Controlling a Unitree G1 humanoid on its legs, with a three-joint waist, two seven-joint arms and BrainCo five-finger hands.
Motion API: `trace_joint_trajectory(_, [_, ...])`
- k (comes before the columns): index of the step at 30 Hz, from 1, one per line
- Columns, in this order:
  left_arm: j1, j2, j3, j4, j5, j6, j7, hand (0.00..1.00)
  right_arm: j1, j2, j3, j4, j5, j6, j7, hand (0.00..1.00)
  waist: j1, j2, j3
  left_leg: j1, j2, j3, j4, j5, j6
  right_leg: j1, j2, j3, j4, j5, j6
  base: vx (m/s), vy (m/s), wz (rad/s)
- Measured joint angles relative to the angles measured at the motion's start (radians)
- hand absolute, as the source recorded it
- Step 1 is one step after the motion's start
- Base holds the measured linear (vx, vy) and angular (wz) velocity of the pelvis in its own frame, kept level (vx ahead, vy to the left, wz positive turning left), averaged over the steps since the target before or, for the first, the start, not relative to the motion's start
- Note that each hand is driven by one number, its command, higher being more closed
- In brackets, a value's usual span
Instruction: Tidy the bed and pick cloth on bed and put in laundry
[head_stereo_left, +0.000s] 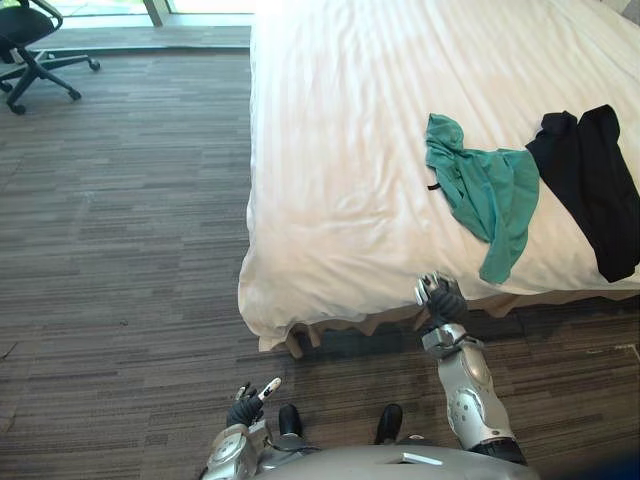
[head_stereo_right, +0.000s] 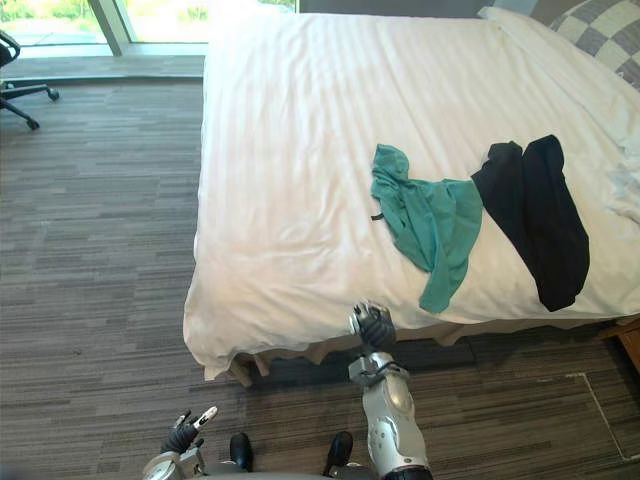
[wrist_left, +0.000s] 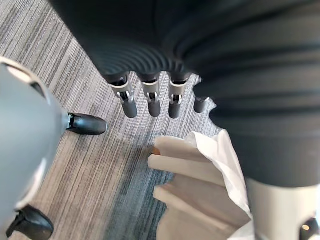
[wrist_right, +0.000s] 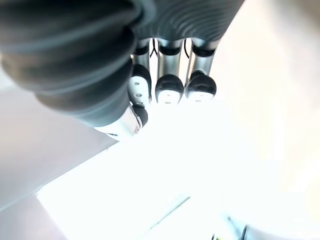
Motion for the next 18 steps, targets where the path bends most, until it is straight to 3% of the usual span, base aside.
trace_joint_trajectory(6, [-0.026, 0.022, -0.073, 0.035, 0.032, -0.001, -0.001, 0.0, -0.298, -0.005, 0.131, 0.047, 0.107, -0.018, 0.011, 1.0, 0.005, 0.023, 0.026, -0.029, -0.01, -0.013, 0.0, 0.008, 0.013, -0.029, -0.003, 0.005, 0.0, 0.022, -0.005, -0.03, 0.005, 0.01])
trace_joint_trajectory(11, [-0.111, 0.028, -0.127, 0.022, -0.006, -0.016, 0.006, 0.0, -0.695, 0.045, 0.13, 0.129, 0.167, -0.062, -0.025, 1.0, 0.032, 0.056, 0.196, -0.129, -0.024, -0.04, 0.031, 0.035, 0.038, -0.102, -0.019, -0.004, 0.0, 0.066, -0.018, -0.09, 0.033, 0.11])
trace_joint_trajectory(14, [-0.125, 0.028, -0.157, -0.015, -0.025, -0.032, 0.024, 0.0, -0.82, 0.061, 0.09, 0.173, 0.192, -0.078, -0.05, 1.0, 0.049, 0.081, 0.254, -0.183, -0.03, -0.066, 0.037, 0.048, 0.046, -0.144, -0.029, -0.026, 0.01, 0.071, -0.017, -0.05, 0.039, 0.27])
trace_joint_trajectory(16, [-0.138, 0.025, -0.162, -0.052, -0.027, -0.051, 0.027, 0.0, -0.904, 0.061, 0.035, 0.2, 0.194, -0.094, -0.074, 1.0, 0.082, 0.105, 0.302, -0.226, -0.035, -0.077, 0.046, 0.059, 0.054, -0.182, -0.039, -0.036, 0.029, 0.072, -0.018, -0.03, 0.055, 0.26])
trace_joint_trajectory(18, [-0.142, 0.022, -0.162, -0.079, -0.028, -0.068, 0.038, 0.0, -0.968, 0.059, -0.027, 0.22, 0.194, -0.113, -0.097, 1.0, 0.087, 0.134, 0.331, -0.283, -0.043, -0.098, 0.053, 0.072, 0.064, -0.231, -0.052, -0.057, 0.044, 0.072, -0.018, 0.0, 0.047, 0.3])
